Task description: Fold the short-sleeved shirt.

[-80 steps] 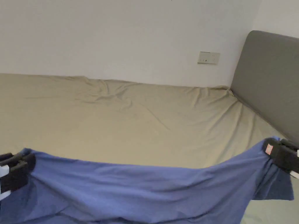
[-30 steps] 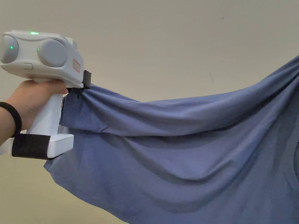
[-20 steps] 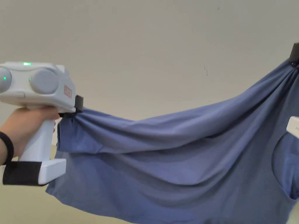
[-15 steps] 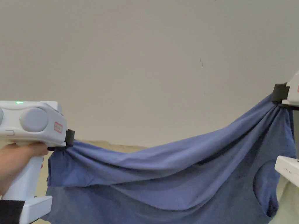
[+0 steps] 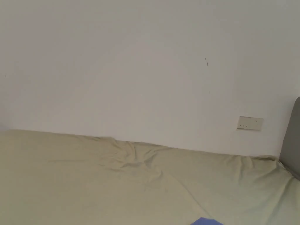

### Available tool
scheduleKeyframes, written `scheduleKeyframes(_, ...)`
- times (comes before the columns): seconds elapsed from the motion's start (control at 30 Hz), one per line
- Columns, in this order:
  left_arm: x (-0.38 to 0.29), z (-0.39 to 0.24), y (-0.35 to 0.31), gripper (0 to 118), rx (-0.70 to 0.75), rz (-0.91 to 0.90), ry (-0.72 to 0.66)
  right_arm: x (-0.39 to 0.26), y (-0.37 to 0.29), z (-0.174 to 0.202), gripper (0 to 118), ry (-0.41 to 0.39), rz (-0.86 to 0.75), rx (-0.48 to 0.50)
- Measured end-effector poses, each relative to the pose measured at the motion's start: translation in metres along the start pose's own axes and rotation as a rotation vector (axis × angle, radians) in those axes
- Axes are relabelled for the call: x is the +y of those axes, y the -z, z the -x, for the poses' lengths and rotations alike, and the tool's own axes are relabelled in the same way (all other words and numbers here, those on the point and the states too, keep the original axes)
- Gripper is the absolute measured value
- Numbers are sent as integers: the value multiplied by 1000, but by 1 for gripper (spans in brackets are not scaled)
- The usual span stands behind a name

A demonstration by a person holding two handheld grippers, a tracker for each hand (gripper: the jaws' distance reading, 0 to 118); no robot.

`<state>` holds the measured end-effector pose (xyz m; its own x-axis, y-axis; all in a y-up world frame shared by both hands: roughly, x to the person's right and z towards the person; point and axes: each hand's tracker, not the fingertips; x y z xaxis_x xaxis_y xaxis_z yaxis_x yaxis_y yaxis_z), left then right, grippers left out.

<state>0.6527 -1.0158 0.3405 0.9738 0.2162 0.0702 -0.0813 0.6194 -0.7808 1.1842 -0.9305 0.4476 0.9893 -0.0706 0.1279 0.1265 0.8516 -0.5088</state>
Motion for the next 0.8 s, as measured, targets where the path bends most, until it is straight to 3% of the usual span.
scheduleKeyframes(0.27, -99, 13, -40, 7, -27, 64, -56, -108, -75, -12, 3, 115, 161, -13)
scheduleKeyframes(0.47, -140, 12, -75, 7, -5, 52, -25, -142, -136, -24, 3, 207, 157, -32)
scheduleKeyframes(0.63, -167, 22, -113, 7, -5, 30, -46, -171, -188, -33, 3, 236, 155, -74)
scheduleKeyframes(0.8, -202, 33, -136, 7, 24, 57, -41, -209, -223, -35, 3, 280, 257, -95)
